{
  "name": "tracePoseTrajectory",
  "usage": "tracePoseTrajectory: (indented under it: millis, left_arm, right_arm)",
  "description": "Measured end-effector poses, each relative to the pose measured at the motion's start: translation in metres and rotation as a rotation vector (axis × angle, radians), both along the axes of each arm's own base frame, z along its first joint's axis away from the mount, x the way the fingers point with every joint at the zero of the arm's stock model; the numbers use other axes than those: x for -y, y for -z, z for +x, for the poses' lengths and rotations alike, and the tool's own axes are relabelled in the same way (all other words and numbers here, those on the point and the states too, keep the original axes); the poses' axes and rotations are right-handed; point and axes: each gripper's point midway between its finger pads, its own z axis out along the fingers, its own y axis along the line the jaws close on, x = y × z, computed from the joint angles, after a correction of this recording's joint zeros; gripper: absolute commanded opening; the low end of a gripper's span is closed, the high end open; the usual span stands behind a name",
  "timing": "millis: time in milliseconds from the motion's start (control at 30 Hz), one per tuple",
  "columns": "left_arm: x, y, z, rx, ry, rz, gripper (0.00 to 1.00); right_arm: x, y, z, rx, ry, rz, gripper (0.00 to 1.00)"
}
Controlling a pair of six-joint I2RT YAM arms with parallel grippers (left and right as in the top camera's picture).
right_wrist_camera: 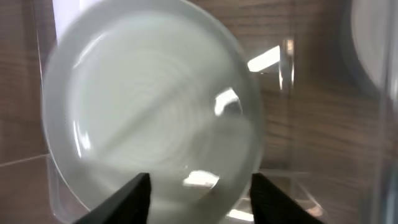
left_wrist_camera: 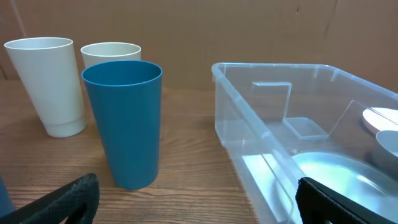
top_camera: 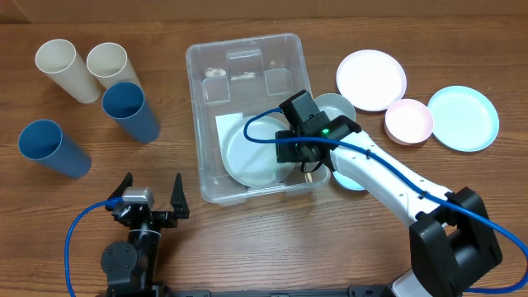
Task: Pack container
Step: 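Lift the grey plate and lower it flat into the clear bin, then release the grey plate and withdraw the right gripper from the bin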
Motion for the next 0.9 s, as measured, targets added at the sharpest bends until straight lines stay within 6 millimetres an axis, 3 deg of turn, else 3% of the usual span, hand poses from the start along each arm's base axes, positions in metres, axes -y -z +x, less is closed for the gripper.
tracePoseTrajectory:
  millis: [267, 400, 467, 567, 800, 900]
  left_arm:
    - [0.000, 0.000, 0.000, 0.000, 0.000, 0.000, 1.00]
    - [0.000, 0.000, 0.000, 0.000, 0.000, 0.000, 1.00]
    - [0.000, 0.000, 0.000, 0.000, 0.000, 0.000, 1.00]
    - [0.000, 0.000, 0.000, 0.000, 0.000, 0.000, 1.00]
    - [0.000, 0.000, 0.000, 0.000, 0.000, 0.000, 1.00]
    - [0.000, 0.000, 0.000, 0.000, 0.000, 0.000, 1.00]
  right_arm:
    - [-0.003, -0.011, 0.008, 0.026, -0.003, 0.003, 0.59]
    - [-0.016, -0.072, 0.030, 0.103, -0.016, 0.043, 0.67]
    - [-0.009, -0.089, 0.025, 0.070, -0.012, 0.021, 0.73]
    - [0.018, -0.107, 0.024, 0.022, 0.048, -0.011, 0.77]
    - [0.127, -0.093, 0.014, -0.175, 0.318, -0.121, 0.79]
    - [0.137, -0.082, 0.006, -0.219, 0.345, -0.140, 0.79]
